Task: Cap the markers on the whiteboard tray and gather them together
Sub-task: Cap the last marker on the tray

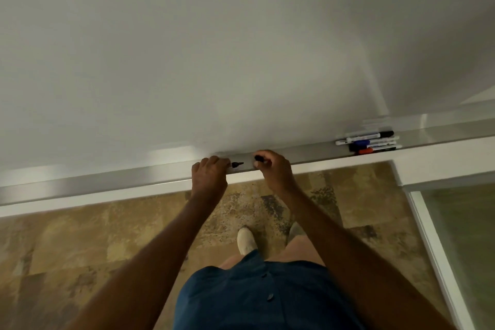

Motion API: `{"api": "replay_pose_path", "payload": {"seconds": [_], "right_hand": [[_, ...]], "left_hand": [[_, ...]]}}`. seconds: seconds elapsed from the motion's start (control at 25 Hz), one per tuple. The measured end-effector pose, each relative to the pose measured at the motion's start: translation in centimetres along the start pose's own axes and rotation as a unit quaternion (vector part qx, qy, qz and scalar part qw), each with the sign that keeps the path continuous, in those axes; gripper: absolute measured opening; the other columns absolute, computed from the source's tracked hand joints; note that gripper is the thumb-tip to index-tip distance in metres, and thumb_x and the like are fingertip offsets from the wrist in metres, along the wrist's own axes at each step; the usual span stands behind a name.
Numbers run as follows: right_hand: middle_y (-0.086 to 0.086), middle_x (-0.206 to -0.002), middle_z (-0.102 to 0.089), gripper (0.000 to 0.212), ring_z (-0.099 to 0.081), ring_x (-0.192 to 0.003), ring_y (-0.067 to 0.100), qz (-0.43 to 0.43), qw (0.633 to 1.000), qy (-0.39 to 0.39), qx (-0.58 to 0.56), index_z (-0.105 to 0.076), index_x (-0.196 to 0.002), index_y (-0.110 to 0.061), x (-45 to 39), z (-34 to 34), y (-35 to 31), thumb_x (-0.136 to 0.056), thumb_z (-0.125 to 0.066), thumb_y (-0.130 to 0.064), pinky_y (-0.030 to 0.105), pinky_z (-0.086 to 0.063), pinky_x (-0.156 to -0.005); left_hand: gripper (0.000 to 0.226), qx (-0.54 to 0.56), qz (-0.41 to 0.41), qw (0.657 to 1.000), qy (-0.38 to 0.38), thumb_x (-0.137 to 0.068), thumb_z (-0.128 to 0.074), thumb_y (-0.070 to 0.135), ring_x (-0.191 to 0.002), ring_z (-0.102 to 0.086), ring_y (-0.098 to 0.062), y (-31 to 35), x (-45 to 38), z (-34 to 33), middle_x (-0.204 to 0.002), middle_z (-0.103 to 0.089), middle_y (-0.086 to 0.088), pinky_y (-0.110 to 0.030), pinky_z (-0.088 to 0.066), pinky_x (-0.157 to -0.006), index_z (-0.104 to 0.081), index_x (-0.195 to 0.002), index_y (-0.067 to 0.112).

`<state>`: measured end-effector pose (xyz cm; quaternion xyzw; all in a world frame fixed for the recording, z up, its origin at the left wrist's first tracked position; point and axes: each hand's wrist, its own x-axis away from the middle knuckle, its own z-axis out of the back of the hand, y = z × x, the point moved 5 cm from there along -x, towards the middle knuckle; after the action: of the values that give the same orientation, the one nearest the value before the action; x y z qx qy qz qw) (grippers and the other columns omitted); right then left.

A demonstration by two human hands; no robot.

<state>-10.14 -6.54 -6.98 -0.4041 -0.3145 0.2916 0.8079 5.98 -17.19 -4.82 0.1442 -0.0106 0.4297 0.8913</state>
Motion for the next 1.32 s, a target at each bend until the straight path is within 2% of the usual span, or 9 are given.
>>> {"api": "replay_pose_path", "payload": {"seconds": [0.08, 0.16, 0.32, 0.48, 0.64, 0.8, 0.96, 1.2, 1.32], "right_hand": [[0.006, -0.110, -0.075, 0.022, -0.069, -0.103, 0.022, -0.102, 0.984, 0.009, -0.146, -0.072, -0.115, -0.013, 0.8, 0.3, 1.3, -0.093, -0.069, -0.014, 0.031, -0.058, -0.088], [0.011, -0.106, -0.076, 0.018, -0.070, -0.098, 0.023, -0.167, 0.946, 0.011, -0.279, -0.072, -0.110, -0.011, 1.6, 0.3, 2.0, -0.092, -0.069, -0.008, 0.028, -0.060, -0.082], [0.014, -0.106, -0.074, 0.018, -0.073, -0.095, 0.021, -0.198, 0.892, -0.013, -0.407, -0.071, -0.109, -0.010, 2.4, 0.1, 1.9, -0.096, -0.063, -0.002, 0.024, -0.060, -0.080], [0.013, -0.108, -0.075, 0.020, -0.075, -0.096, 0.020, -0.175, 0.908, -0.012, -0.379, -0.070, -0.115, -0.011, 2.7, 1.4, 1.9, -0.097, -0.062, -0.004, 0.025, -0.061, -0.082], [0.010, -0.108, -0.075, 0.023, -0.075, -0.098, 0.020, -0.156, 0.924, -0.019, -0.349, -0.069, -0.119, -0.010, 2.8, 3.2, 2.0, -0.097, -0.064, -0.007, 0.024, -0.061, -0.084], [0.002, -0.107, -0.075, 0.022, -0.074, -0.100, 0.018, -0.127, 0.946, -0.046, -0.295, -0.069, -0.119, -0.015, 3.2, 5.3, 2.2, -0.098, -0.063, -0.011, 0.023, -0.060, -0.084], [0.008, -0.115, -0.073, 0.024, -0.073, -0.103, 0.020, -0.121, 0.957, -0.059, -0.256, -0.069, -0.122, -0.011, 3.8, 7.5, 2.8, -0.099, -0.062, -0.013, 0.027, -0.061, -0.089], [0.010, -0.110, -0.074, 0.022, -0.076, -0.094, 0.016, -0.092, 0.967, -0.091, -0.220, -0.069, -0.119, -0.008, 3.2, 10.8, 2.9, -0.099, -0.061, -0.011, 0.021, -0.061, -0.080], [0.009, -0.108, -0.075, 0.021, -0.076, -0.091, 0.015, -0.098, 0.965, -0.101, -0.221, -0.070, -0.118, -0.008, 3.0, 12.1, 3.4, -0.099, -0.062, -0.011, 0.020, -0.060, -0.077]], "left_hand": [[0.028, 0.014, -0.007, 1.000, 0.016, -0.092, -0.058, 0.008, -0.096, -0.062, -0.026, 1.0, 0.3, 0.3, -0.105, -0.071, -0.001, -0.039, -0.044, -0.083, -0.072, -0.111, 0.024], [0.027, 0.032, -0.003, 0.999, 0.022, -0.093, -0.058, 0.011, -0.096, -0.063, -0.026, 1.7, 0.5, 0.4, -0.105, -0.071, -0.001, -0.039, -0.046, -0.081, -0.072, -0.111, 0.025], [0.023, 0.059, -0.017, 0.998, 0.031, -0.096, -0.059, 0.014, -0.096, -0.063, -0.025, 3.4, 0.8, 0.6, -0.105, -0.071, -0.002, -0.039, -0.048, -0.080, -0.071, -0.112, 0.023], [0.021, 0.060, -0.031, 0.997, 0.039, -0.095, -0.061, 0.015, -0.094, -0.062, -0.025, 4.6, 0.9, 0.7, -0.103, -0.070, -0.003, -0.036, -0.045, -0.076, -0.071, -0.111, 0.022], [0.021, 0.079, -0.042, 0.995, 0.033, -0.094, -0.064, 0.014, -0.098, -0.061, -0.025, 6.6, 1.5, 0.5, -0.105, -0.071, -0.003, -0.041, -0.050, -0.080, -0.071, -0.112, 0.021], [0.019, 0.099, -0.052, 0.994, 0.016, -0.095, -0.064, 0.014, -0.093, -0.061, -0.025, 9.5, 1.2, 0.4, -0.103, -0.071, -0.005, -0.043, -0.053, -0.076, -0.073, -0.111, 0.018], [0.018, 0.129, -0.055, 0.990, -0.020, -0.099, -0.058, 0.014, -0.092, -0.061, -0.024, 11.8, 1.5, -0.2, -0.102, -0.069, -0.006, -0.040, -0.052, -0.078, -0.071, -0.110, 0.015], [0.017, 0.194, -0.044, 0.979, -0.038, -0.100, -0.054, 0.010, -0.084, -0.052, -0.018, 14.4, 1.4, -0.6, -0.090, -0.056, 0.000, -0.027, -0.036, -0.065, -0.071, -0.103, 0.013], [0.017, 0.177, -0.056, 0.982, -0.032, -0.100, -0.055, 0.010, -0.081, -0.052, -0.018, 15.7, 1.2, -0.6, -0.091, -0.061, -0.005, -0.029, -0.041, -0.064, -0.072, -0.101, 0.012]]}}
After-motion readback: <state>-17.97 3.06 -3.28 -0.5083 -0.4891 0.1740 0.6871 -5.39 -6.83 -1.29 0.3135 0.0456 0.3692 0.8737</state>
